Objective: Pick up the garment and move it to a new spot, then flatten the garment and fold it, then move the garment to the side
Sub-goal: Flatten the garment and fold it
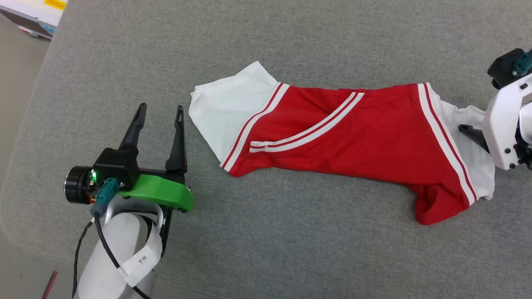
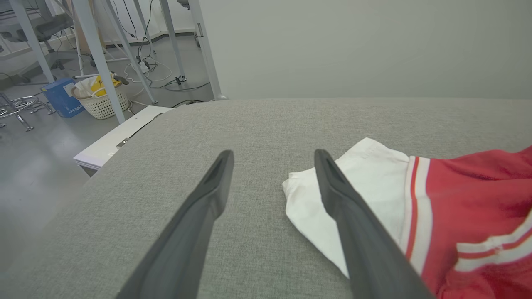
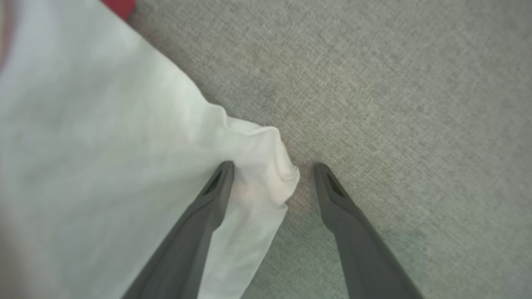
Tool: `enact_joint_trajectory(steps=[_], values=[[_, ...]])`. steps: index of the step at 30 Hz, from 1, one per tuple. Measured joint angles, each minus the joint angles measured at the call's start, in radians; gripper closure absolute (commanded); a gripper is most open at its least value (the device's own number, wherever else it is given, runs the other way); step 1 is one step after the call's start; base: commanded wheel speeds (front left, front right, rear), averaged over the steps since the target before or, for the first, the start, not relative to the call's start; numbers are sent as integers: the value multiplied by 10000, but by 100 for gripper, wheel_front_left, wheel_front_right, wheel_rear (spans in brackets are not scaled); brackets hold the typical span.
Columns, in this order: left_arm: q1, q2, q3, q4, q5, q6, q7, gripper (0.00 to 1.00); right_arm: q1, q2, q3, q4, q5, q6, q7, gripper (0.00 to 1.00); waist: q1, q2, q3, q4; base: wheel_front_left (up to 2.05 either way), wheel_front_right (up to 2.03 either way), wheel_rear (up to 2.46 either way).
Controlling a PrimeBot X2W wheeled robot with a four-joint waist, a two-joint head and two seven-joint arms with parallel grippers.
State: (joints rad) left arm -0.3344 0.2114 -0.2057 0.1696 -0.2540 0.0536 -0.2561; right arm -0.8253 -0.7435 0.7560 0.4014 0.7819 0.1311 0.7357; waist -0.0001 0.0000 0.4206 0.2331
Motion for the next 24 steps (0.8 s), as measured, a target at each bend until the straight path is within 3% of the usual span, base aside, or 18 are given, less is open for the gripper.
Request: enact_joint_trajectory(steps=[2,3,4,5,11,15,24], values=[[-10,-35,244,102,153,-144,0,0,-47,-48,232,61,165,0,-303,0,0,0,1,-29,0,0,0],[-10,-48,357,144,221,-194,0,0,-67,-63,347,90,251,0,-525,31,0,0,-12,-60,0,0,0],[-10,-65,445,171,280,-249,0,0,-77,-77,449,109,280,-2,-765,94,0,0,-29,-94,0,0,0],[-11,-73,539,213,345,-322,0,0,-79,-71,548,169,309,0,-1106,100,0,0,-58,-145,0,0,0],[-53,-35,1005,591,523,-777,0,0,-104,211,708,502,585,6,-3473,100,2,0,-417,-414,0,0,0],[-143,159,1229,951,527,-1133,0,0,51,2,604,314,591,6,-4750,100,1,0,-812,-583,0,0,0],[-1028,1407,1049,2395,424,-1703,474,0,1339,-744,-121,-1225,637,6,-5983,100,1,0,-1622,-1157,0,0,0]])
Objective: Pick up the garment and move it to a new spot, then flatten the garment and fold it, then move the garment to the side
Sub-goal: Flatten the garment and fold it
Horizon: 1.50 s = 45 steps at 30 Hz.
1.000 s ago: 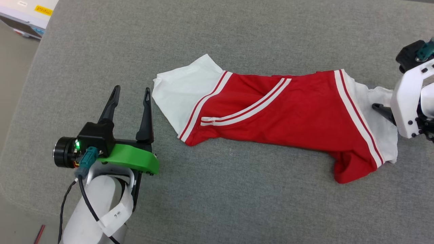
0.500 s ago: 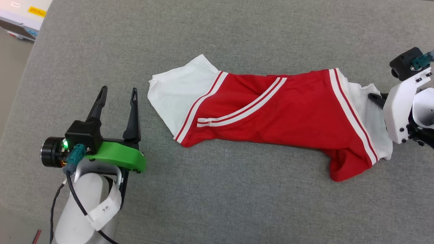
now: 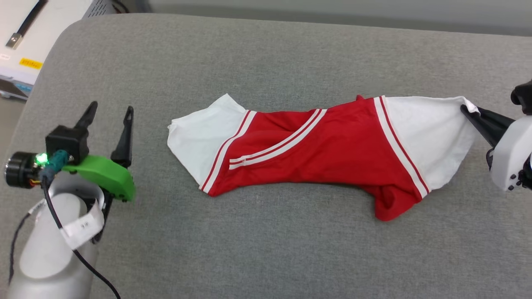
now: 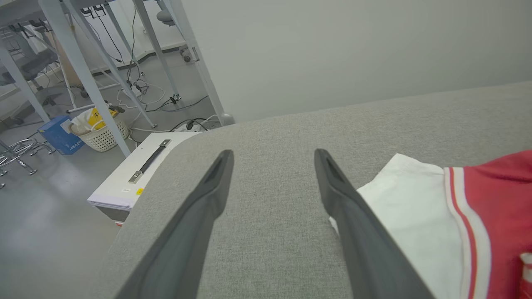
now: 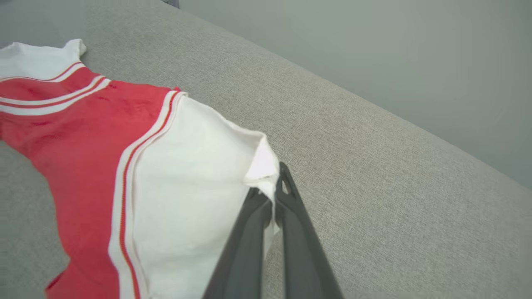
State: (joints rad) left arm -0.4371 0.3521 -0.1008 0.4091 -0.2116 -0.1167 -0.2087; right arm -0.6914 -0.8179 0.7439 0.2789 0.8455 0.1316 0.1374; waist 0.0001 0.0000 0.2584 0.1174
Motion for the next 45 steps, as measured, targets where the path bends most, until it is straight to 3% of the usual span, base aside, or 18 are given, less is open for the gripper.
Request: enact_joint_trajectory(steps=[4,8,14,15,18,22,32,33,34,35,38,45], values=[[-820,711,-663,257,-324,-98,1099,0,727,-255,-625,-849,-253,0,-117,100,0,0,-187,-315,0,0,0],[-1562,1557,-2150,251,-1434,-111,2744,0,1515,-385,-1400,-1657,-533,0,-153,100,0,0,-272,-562,0,0,0],[-2428,2614,-4138,90,-3898,-111,6146,0,2671,-188,-2700,-2732,-1246,0,253,100,0,0,-199,-795,0,0,0],[-2886,2928,-4932,-13,-4951,-111,7528,0,3095,128,-3239,-3258,-1622,0,619,100,0,0,-43,-875,0,0,0],[-3332,2999,-5402,13,-5743,-111,8293,0,3315,403,-3607,-3666,-1919,0,913,100,0,0,143,-947,0,0,0],[-3884,3003,-6090,163,-6017,-111,8811,0,3410,663,-3837,-4048,-2117,0,1221,100,0,0,427,-1038,0,0,0],[-4386,2836,-7513,1442,-6420,-111,8953,0,3398,1028,-3808,-4301,-2307,0,1396,100,-1,0,1095,-1368,0,0,0],[-4443,2857,-7597,1536,-6458,-111,8962,38,3397,1043,-3793,-4295,-2314,0,1396,100,-1,0,1124,-1396,0,0,0],[-4493,2878,-7729,1593,-6531,-111,8972,87,3396,1055,-3779,-4282,-2320,0,1394,100,-1,0,1152,-1429,0,0,0],[-4535,2911,-7835,1607,-6575,-111,8943,100,3396,1058,-3762,-4261,-2336,0,1390,100,-1,0,1170,-1457,0,0,0],[-4586,2917,-8046,1643,-6857,-113,8527,100,3395,1062,-3764,-4171,-2341,0,1331,100,-1,0,1126,-1470,0,0,0],[-4333,3133,-8082,1248,-7542,-113,6399,100,3405,1083,-3979,-3983,-2357,0,940,100,-1,0,638,-1389,0,0,0]])
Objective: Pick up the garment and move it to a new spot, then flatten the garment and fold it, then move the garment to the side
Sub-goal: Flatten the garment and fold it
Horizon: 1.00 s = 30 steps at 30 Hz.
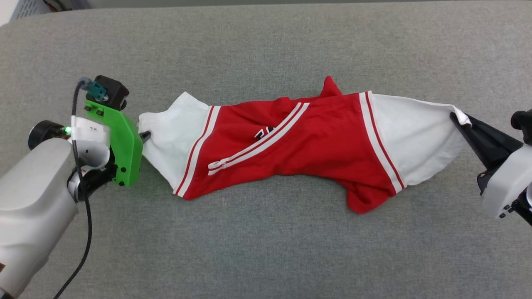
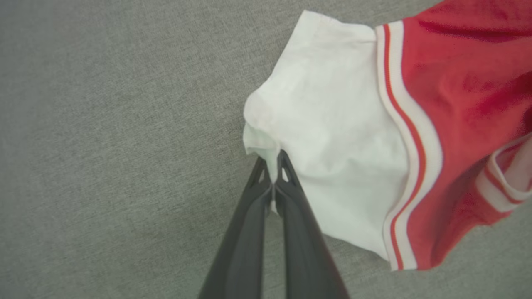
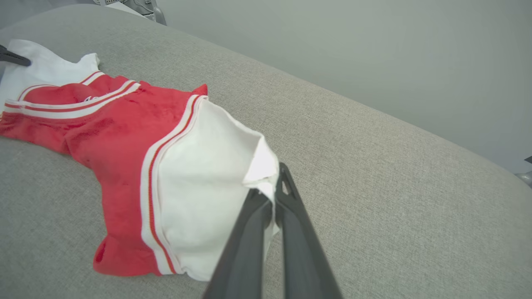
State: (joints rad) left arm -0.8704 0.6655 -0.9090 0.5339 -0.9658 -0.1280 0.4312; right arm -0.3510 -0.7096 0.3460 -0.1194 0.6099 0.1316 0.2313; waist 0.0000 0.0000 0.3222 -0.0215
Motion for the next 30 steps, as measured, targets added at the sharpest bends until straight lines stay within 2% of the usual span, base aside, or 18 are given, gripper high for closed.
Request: enact_joint_trajectory(steps=[7,13,16,22,30], values=[[73,834,433,-1407,-688,0,-1392,100,67,-40,-796,-8,-88,0,-443,100,0,0,-655,195,0,0,0],[93,1319,1032,-3049,-1338,0,-2034,100,-2,-167,-1626,-209,-146,0,-564,100,0,0,-1144,306,0,0,0],[91,1375,1390,-3845,-1624,38,-2207,100,-102,-240,-2092,-291,-146,0,-617,100,0,0,-1393,346,0,0,0],[-123,1396,1831,-4823,-1848,399,-2408,100,-616,-453,-2734,-370,-12,0,-752,100,0,0,-1859,438,0,0,0],[-1270,859,2040,-5045,-1383,802,-2558,100,-1823,-844,-2721,-73,343,0,-773,100,-1,0,-2055,544,0,0,0]])
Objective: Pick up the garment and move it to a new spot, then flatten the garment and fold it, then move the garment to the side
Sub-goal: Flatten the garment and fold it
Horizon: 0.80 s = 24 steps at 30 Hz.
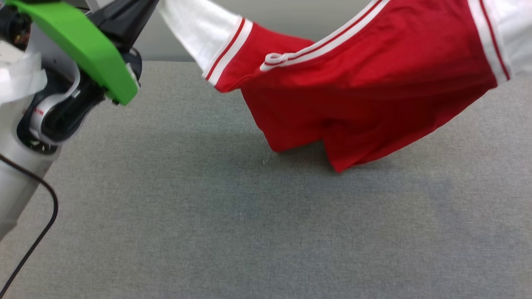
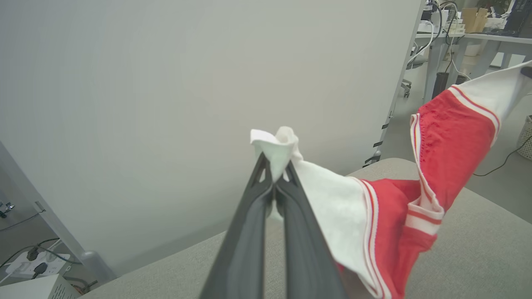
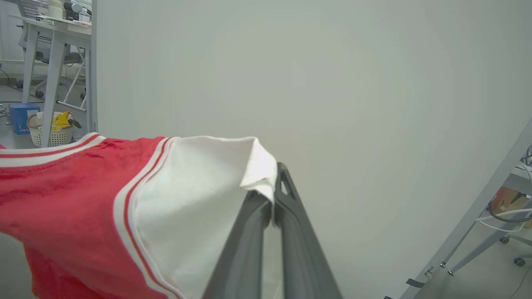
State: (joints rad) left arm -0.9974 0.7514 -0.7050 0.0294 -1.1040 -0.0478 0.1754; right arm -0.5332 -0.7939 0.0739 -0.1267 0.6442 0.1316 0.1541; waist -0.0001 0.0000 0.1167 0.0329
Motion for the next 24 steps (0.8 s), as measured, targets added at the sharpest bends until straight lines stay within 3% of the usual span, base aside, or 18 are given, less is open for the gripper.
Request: enact_joint_trajectory(steps=[6,13,24], values=[[-1481,-683,92,690,244,58,107,100,-1744,-270,606,752,245,0,128,100,0,0,470,-26,0,0,0],[-3914,-1461,420,2282,871,75,-35,100,-5010,-288,1691,2431,25,0,127,100,0,0,1532,-101,0,0,0],[-7227,-1988,825,4291,1802,-13,-476,100,-10208,809,3026,5839,-1043,0,-859,100,3,0,3435,-322,0,0,0]])
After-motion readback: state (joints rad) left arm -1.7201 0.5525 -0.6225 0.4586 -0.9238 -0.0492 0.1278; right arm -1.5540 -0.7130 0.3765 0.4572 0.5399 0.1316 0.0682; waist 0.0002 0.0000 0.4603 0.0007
